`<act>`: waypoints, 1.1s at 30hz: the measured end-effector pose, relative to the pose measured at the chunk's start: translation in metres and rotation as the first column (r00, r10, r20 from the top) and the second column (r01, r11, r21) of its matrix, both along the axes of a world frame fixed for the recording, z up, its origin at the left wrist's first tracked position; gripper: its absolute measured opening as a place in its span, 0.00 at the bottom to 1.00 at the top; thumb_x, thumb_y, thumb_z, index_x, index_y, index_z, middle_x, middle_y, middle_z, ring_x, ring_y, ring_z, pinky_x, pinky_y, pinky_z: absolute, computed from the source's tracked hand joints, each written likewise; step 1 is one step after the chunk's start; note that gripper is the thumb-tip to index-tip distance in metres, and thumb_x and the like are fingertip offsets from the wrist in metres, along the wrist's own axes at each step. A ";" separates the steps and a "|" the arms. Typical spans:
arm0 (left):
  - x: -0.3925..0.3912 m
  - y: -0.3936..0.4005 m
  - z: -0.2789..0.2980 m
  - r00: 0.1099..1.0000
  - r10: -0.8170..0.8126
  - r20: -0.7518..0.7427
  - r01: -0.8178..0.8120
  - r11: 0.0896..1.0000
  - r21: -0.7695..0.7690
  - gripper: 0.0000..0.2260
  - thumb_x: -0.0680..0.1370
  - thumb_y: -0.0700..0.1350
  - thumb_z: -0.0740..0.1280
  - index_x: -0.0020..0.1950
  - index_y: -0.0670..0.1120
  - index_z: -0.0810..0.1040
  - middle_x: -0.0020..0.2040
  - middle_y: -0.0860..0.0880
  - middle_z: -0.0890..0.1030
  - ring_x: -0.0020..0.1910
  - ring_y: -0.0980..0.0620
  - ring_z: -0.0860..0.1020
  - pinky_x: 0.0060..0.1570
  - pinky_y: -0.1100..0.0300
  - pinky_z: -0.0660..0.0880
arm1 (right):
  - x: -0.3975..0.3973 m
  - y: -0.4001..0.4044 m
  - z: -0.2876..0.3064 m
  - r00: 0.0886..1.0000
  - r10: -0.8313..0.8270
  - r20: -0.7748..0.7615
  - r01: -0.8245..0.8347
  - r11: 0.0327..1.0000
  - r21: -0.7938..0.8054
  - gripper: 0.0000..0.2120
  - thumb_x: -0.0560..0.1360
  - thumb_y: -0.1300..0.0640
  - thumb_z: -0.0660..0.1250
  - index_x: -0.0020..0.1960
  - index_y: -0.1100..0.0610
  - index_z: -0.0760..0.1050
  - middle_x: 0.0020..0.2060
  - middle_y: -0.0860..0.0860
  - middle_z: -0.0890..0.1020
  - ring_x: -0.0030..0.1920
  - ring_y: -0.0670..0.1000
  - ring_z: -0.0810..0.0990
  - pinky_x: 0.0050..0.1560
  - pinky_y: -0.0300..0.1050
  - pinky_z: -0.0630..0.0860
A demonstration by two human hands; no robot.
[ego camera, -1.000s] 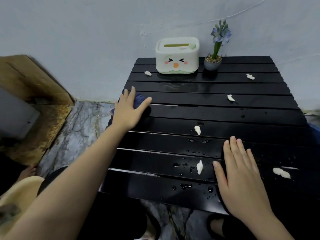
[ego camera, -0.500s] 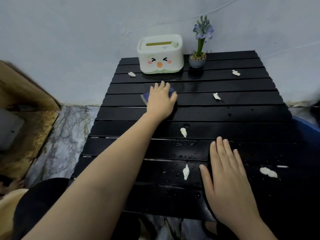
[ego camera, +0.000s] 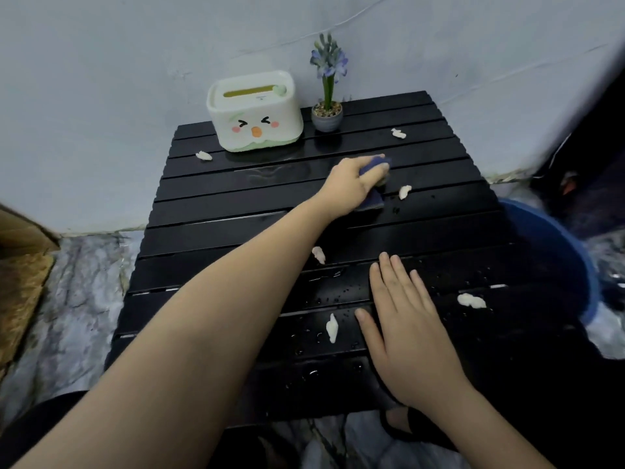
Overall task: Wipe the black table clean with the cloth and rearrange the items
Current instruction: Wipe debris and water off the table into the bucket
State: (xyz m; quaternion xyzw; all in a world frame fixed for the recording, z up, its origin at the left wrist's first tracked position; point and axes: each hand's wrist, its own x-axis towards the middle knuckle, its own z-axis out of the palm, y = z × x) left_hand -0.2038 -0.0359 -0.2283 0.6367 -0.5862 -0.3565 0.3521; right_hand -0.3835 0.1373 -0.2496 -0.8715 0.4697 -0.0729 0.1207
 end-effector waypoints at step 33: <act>0.052 0.289 -0.013 0.645 -0.222 0.731 0.281 0.959 0.043 0.32 0.82 0.62 0.43 0.82 0.46 0.48 0.82 0.51 0.46 0.81 0.55 0.43 0.80 0.54 0.44 | -0.157 0.015 0.009 0.882 -0.456 -0.121 0.458 0.889 -0.014 0.64 0.65 0.16 0.46 0.81 0.65 0.43 0.82 0.61 0.46 0.82 0.57 0.42 0.80 0.59 0.41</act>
